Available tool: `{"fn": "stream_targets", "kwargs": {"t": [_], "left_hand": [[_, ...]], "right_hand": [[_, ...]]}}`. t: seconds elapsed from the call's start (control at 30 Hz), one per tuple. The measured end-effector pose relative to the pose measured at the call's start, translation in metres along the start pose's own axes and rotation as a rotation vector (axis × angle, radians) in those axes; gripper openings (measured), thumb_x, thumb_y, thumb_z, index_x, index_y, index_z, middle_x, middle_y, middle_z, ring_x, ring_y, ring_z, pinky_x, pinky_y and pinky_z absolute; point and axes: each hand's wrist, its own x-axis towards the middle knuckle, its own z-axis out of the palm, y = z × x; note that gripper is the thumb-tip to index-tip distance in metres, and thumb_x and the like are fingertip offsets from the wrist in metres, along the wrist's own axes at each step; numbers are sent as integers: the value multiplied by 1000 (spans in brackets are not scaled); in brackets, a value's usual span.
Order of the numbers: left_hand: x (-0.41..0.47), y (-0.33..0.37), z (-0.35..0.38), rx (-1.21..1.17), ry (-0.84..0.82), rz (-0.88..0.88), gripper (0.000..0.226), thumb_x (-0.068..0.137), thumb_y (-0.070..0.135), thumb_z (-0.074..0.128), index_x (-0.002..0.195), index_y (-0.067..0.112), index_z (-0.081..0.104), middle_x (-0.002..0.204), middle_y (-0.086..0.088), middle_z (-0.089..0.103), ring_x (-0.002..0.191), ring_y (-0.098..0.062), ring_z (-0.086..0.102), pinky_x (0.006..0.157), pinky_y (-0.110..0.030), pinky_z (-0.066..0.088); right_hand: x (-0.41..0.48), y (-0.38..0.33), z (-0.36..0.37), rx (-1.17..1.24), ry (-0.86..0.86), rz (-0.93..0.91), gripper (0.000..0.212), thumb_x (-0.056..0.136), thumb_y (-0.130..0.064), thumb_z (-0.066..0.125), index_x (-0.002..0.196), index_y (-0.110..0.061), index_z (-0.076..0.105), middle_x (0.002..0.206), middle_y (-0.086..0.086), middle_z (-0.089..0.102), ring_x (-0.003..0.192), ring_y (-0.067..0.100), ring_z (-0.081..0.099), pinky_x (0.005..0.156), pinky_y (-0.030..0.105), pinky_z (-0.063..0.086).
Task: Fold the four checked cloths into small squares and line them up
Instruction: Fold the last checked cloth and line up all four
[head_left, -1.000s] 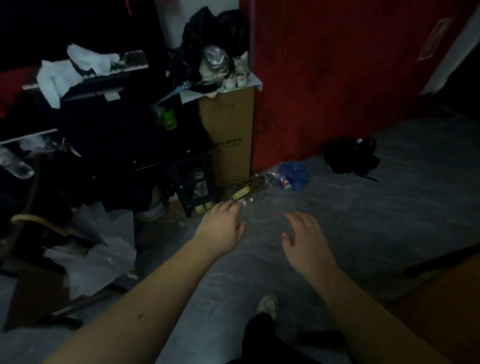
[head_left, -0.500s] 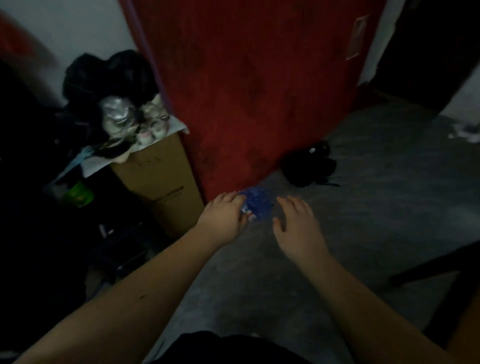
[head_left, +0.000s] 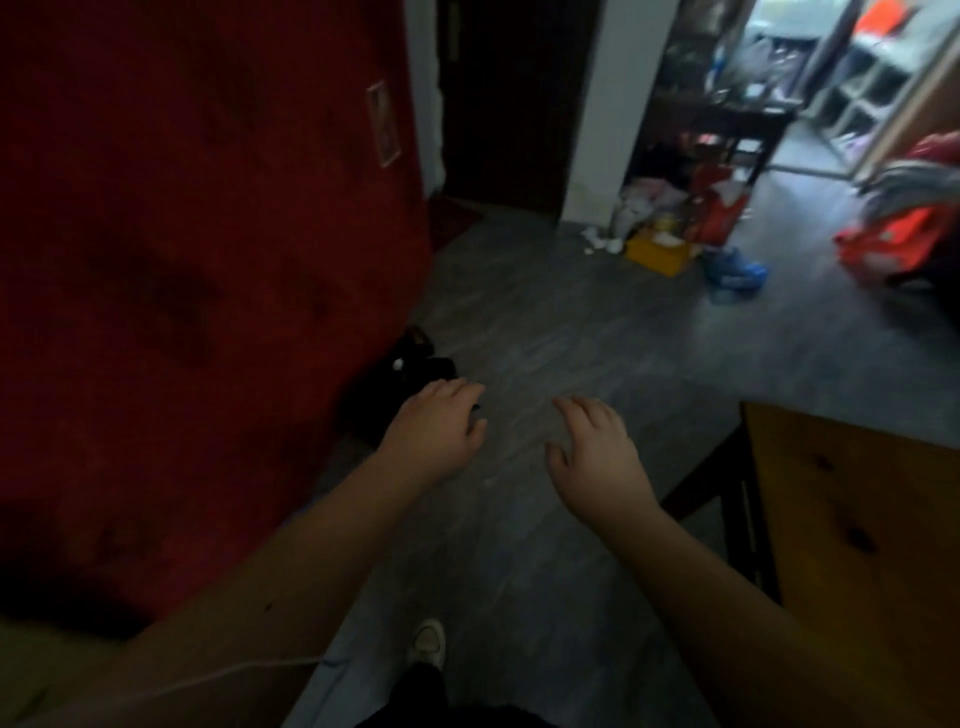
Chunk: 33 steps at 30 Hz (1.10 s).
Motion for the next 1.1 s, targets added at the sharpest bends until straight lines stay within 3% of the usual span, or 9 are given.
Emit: {"fn": "stream_targets", "kwargs": {"t": [0.2, 0.47, 0.8, 1.1], "left_hand": [[172, 4, -13, -14, -43, 157, 54, 99, 39, 49, 149, 19, 42, 154, -7, 43, 142, -26, 37, 116, -35, 32], [351, 81, 21, 72, -156, 408, 53, 96, 36, 53, 145, 16, 47, 145, -8, 52, 134, -28, 45, 111, -34, 36], [589, 253, 62, 165, -169, 643, 53, 97, 36, 52, 146, 19, 44, 149, -4, 48, 137, -25, 42, 112, -34, 34], [729, 413, 118, 135, -264, 902, 51, 96, 37, 52, 143, 18, 46, 143, -6, 53, 131, -27, 47, 106, -40, 42]], "right_hand": [[120, 43, -4, -3, 66, 196, 57, 91, -34, 56, 144, -14, 49, 145, 12, 51, 137, 34, 41, 115, 48, 36], [225, 150, -21, 17, 167, 409, 56, 95, -34, 51, 147, -14, 44, 149, 11, 46, 141, 32, 36, 118, 48, 31], [361, 365, -81, 21, 239, 593, 57, 95, -34, 54, 148, -16, 43, 150, 9, 46, 142, 29, 35, 118, 46, 32], [400, 503, -145, -29, 294, 887, 58, 96, -32, 54, 150, -16, 39, 152, 7, 42, 144, 27, 30, 119, 44, 30]]}}
